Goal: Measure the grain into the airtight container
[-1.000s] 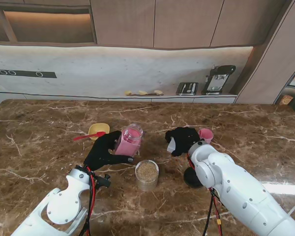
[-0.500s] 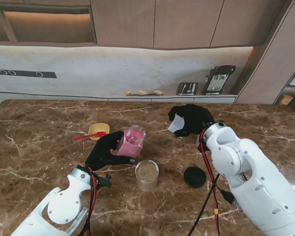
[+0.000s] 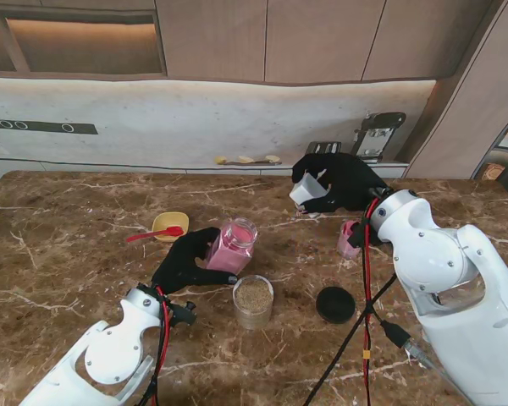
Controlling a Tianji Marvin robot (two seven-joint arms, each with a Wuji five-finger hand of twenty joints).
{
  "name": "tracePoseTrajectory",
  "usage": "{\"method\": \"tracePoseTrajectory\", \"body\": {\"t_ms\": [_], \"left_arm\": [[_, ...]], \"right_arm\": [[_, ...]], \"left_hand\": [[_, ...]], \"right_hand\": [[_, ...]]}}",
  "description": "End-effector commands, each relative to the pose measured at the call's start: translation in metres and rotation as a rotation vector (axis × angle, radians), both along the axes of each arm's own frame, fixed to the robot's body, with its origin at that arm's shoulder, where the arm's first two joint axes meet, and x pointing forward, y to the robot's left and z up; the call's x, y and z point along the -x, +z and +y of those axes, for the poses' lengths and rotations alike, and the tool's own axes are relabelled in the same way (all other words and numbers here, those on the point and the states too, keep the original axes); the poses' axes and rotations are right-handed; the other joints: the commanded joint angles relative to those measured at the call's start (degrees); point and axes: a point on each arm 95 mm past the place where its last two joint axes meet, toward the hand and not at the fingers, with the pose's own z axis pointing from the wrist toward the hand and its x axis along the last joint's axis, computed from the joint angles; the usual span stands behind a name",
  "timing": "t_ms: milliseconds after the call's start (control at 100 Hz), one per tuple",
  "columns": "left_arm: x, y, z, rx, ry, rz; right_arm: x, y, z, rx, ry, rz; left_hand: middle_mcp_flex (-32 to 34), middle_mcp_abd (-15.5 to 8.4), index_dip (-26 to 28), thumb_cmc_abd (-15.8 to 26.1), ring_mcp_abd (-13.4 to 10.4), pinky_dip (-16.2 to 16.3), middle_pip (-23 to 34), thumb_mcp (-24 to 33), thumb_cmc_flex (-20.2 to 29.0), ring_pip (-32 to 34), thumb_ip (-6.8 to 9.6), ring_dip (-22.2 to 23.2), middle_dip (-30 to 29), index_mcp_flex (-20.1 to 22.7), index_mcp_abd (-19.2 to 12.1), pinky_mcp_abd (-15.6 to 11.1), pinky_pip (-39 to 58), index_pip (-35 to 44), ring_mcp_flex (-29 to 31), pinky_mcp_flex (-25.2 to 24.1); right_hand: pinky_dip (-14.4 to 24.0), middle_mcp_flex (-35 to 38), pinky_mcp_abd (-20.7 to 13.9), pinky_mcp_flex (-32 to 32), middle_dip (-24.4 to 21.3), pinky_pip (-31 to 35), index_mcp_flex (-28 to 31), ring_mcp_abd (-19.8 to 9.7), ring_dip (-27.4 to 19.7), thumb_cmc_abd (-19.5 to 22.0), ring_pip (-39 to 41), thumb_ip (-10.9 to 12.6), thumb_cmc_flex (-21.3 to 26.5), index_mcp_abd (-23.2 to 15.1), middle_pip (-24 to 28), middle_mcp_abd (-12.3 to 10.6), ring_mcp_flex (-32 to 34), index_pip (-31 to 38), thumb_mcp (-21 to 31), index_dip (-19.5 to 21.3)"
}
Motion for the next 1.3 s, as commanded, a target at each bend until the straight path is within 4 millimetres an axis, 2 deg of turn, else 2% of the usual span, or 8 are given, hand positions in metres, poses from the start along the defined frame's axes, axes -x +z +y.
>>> {"method": "tracePoseTrajectory", "body": {"t_ms": [0,250,730,1290], "left_arm": [[0.001,-0.003,-0.002,-0.010,-0.008,0.006],[0.001,-0.004,-0.005,-0.014,-0.010,0.013],[0.000,-0.004,-0.009,-0.008,-0.015,0.018],[-0.001,-0.003,-0.009,-0.018,-0.012,0.012]], "right_arm": [[0.004,0.003,0.003,0.001,0.035,0.013],[0.013,0.010,0.018,-0.005,0.136,0.041],[0.024,0.009,0.056,0.046,0.277,0.005],[0.035,0.009,0.067,0.140,0.375,-0.059]], "left_hand": [[10.6,-8.9,7.0,27.2,-3.0,1.1,16.7,24.6,9.8,2.0,5.52,0.2,3.4,22.4,-15.5,-0.7,2.5,35.1,1.3,-0.2],[10.6,-8.8,6.9,27.2,-2.8,1.1,16.7,24.6,9.9,2.0,5.52,0.2,3.4,22.4,-15.3,-0.6,2.5,35.1,1.2,-0.2],[10.5,-8.8,6.9,27.2,-2.8,1.1,16.7,24.6,9.9,2.0,5.49,0.3,3.4,22.3,-15.3,-0.7,2.4,35.0,1.2,-0.4],[10.6,-8.8,6.8,27.2,-2.9,1.1,16.7,24.6,9.8,2.1,5.50,0.2,3.3,22.3,-15.4,-0.8,2.5,35.0,1.3,-0.2]], "right_hand": [[-0.9,3.4,-4.4,-0.5,0.9,-0.6,1.2,-3.3,3.4,7.1,4.4,2.3,10.2,1.3,2.9,-5.8,3.8,-0.1,10.0,0.0],[-0.6,3.7,-4.4,-0.9,0.8,-1.1,1.7,-3.1,3.7,7.8,4.0,2.4,11.0,1.5,2.4,-5.6,3.8,-0.7,9.3,0.3],[0.2,3.6,-4.7,-0.9,1.2,-1.3,1.8,-3.3,4.1,7.7,3.9,2.6,10.6,1.6,2.1,-5.7,3.7,-1.2,9.3,0.5],[0.8,2.7,-4.9,-1.7,1.1,-2.0,1.1,-3.9,4.3,8.4,3.7,2.7,9.3,1.6,2.0,-6.1,2.8,-1.9,9.1,0.7]]}}
